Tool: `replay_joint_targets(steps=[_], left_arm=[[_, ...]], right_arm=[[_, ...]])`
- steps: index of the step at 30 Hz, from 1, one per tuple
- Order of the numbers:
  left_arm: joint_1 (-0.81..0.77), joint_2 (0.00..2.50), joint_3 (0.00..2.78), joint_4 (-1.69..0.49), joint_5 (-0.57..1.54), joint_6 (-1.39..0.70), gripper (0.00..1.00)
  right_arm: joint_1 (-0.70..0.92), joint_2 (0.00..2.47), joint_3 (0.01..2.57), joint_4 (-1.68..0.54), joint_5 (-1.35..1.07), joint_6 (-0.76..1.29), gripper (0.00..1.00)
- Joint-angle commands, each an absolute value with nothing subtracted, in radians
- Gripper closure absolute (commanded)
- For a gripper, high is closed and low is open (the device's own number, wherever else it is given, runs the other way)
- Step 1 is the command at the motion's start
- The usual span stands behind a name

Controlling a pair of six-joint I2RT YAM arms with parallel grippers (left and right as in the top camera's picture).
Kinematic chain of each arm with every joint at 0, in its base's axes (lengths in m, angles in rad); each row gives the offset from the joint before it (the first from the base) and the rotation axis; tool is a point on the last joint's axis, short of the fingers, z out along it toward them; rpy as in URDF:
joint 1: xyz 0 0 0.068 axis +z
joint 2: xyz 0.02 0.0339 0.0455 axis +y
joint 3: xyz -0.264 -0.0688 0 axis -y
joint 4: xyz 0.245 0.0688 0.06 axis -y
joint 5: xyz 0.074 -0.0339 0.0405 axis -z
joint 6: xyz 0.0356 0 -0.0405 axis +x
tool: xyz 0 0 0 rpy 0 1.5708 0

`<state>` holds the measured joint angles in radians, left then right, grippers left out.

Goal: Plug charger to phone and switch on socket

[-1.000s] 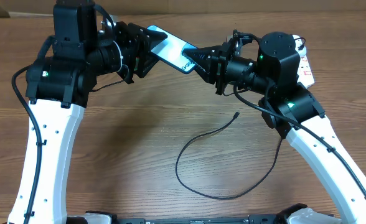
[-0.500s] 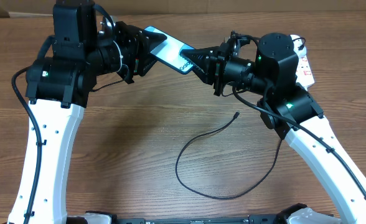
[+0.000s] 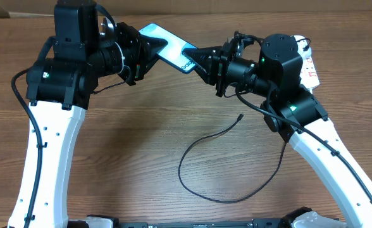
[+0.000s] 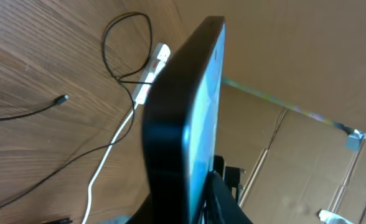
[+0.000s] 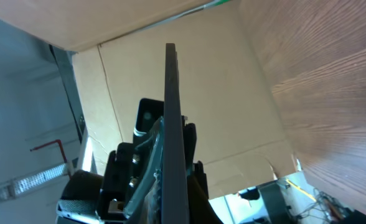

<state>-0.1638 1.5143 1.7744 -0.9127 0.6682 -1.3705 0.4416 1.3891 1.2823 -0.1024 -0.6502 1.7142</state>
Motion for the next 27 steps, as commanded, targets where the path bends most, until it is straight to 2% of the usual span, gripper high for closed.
replay_joint_targets(steps=[1, 3, 5, 7, 10, 15, 19, 22, 23, 27], left_arm=[[-0.171, 1.517, 1.783, -0.900, 0.664, -1.370, 0.94], [-0.171, 1.517, 1.783, -0.900, 0.654, -1.370, 0.96], [-0.171, 1.517, 1.783, -0.900, 0.653, -1.370, 0.96], [-0.171, 1.517, 1.783, -0.900, 0.647, -1.370, 0.96], [-0.171, 1.517, 1.783, -0.902, 0.622, -1.369, 0.96], [-0.171, 1.517, 1.783, -0.936, 0.509, -1.311, 0.96], [-0.170, 1.517, 1.783, -1.021, 0.327, -1.296, 0.96], [-0.171, 1.517, 1.783, -1.089, 0.130, -1.214, 0.96], [-0.171, 1.517, 1.783, -1.127, 0.044, -1.158, 0.96], [-0.171, 1.517, 1.774, -1.222, -0.092, -1.004, 0.96]], right_arm=[[0.484, 1.358, 1.319, -0.098, -0.702, 1.695, 0.96], [0.491, 1.358, 1.319, -0.098, -0.702, 1.695, 0.96], [0.499, 1.358, 1.319, -0.099, -0.701, 1.695, 0.88], [0.503, 1.358, 1.319, -0.110, -0.701, 1.691, 0.74], [0.504, 1.358, 1.319, -0.116, -0.701, 1.618, 0.46], [0.501, 1.358, 1.319, -0.207, -0.665, 1.462, 0.19], [0.483, 1.358, 1.319, -0.345, -0.600, 1.312, 0.14], [0.468, 1.359, 1.319, -0.455, -0.522, 1.084, 0.10], [0.468, 1.360, 1.319, -0.530, -0.447, 0.992, 0.00], [0.469, 1.374, 1.310, -0.792, -0.115, 0.919, 0.00]])
